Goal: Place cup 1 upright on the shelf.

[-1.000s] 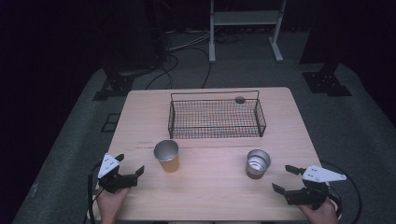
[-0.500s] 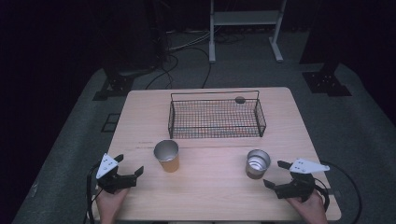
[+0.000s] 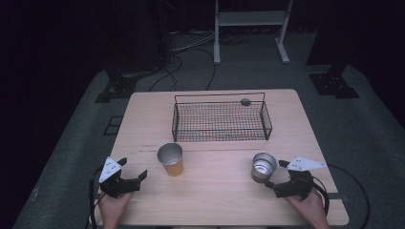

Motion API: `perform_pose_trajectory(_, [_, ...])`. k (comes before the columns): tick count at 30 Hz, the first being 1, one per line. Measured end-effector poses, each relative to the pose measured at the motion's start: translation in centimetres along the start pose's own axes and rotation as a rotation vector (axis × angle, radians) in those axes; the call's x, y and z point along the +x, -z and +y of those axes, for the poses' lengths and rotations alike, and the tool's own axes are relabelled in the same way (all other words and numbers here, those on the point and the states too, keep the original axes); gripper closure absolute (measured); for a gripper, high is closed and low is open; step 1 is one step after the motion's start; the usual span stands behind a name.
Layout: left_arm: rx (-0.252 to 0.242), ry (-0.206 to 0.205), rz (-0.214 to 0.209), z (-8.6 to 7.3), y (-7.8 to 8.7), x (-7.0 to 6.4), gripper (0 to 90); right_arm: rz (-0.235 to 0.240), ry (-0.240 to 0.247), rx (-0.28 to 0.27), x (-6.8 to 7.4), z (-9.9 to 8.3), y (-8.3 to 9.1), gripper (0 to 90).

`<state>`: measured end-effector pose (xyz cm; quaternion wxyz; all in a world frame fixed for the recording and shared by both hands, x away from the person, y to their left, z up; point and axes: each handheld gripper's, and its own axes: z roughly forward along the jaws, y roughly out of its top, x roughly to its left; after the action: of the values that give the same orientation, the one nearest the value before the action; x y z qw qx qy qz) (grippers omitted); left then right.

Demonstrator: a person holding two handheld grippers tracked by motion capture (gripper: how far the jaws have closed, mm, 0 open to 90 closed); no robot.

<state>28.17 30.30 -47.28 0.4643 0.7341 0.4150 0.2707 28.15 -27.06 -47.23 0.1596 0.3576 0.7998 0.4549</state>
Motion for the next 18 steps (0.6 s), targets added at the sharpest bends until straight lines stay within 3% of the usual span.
perform_pose_trajectory(18, [-0.005,0.014,0.001,-0.1,0.2,0.2,2.0,-0.012,0.019,0.024,0.0,1.3,-2.4,3.9])
